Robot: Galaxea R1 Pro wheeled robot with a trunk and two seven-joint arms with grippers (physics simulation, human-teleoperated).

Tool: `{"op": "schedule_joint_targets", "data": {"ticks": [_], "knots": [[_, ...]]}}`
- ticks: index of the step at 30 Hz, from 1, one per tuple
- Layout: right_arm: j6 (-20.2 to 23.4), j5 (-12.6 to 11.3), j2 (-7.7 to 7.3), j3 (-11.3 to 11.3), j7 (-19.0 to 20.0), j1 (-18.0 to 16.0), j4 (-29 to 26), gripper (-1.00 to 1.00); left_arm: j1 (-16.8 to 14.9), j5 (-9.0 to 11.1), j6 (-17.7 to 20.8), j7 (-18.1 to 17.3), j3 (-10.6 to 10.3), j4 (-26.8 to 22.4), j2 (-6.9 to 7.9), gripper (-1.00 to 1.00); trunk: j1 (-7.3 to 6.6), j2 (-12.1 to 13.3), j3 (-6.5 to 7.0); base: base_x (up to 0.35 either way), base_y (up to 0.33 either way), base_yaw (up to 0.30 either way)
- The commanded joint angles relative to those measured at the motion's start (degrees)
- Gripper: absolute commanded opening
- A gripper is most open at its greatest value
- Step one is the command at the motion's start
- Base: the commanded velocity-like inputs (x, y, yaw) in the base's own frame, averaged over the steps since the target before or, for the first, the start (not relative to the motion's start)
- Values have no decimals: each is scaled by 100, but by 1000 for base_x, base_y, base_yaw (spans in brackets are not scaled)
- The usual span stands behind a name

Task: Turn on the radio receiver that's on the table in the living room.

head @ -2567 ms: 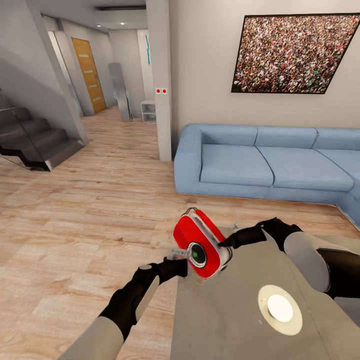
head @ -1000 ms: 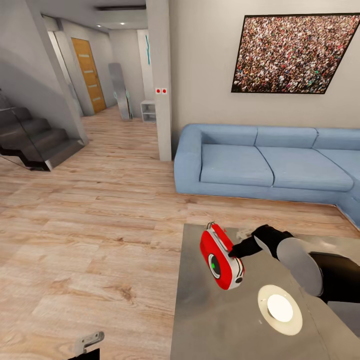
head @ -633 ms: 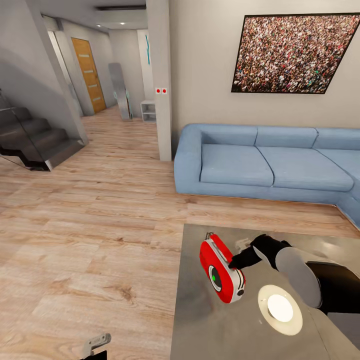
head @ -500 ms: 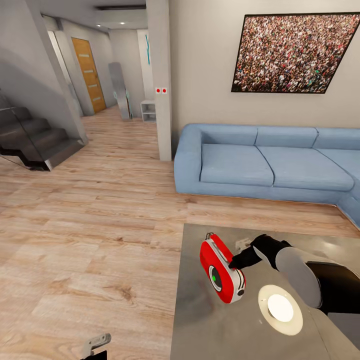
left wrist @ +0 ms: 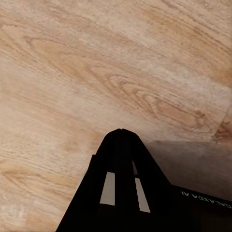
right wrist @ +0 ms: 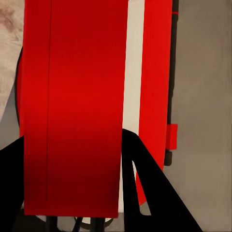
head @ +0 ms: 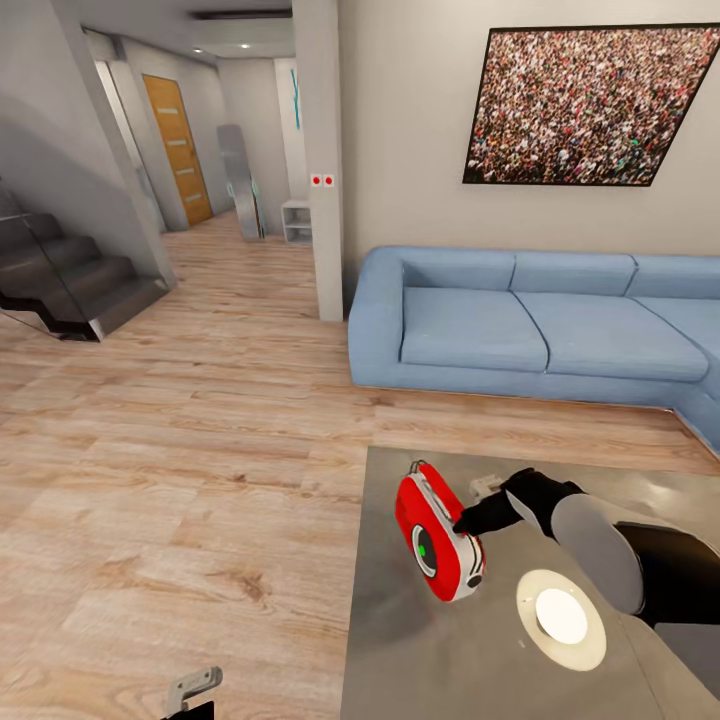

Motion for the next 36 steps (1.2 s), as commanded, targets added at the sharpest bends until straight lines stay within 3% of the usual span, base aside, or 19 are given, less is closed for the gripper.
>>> {"op": "schedule_joint_targets", "data": {"ticks": [1, 6, 25, 36], "knots": [[-72, 21, -3, 57, -3, 0, 3, -100, 0, 0, 0, -1, 0, 0, 0, -100, 0, 0, 0, 0, 0, 0], [-353, 1, -15, 57, 7, 1, 3, -100, 0, -5, 0, 1, 3, 0, 0, -100, 0, 0, 0, 0, 0, 0], [-359, -4, -10, 66, 5, 0, 3, -100, 0, -4, 0, 2, 0, 0, 0, -100, 88, -161, -72, 0, 0, 0], [-351, -4, -7, 66, -2, 2, 3, -100, 0, 0, 0, -1, 0, 0, -3, -100, 285, -522, -233, 0, 0, 0]]}}
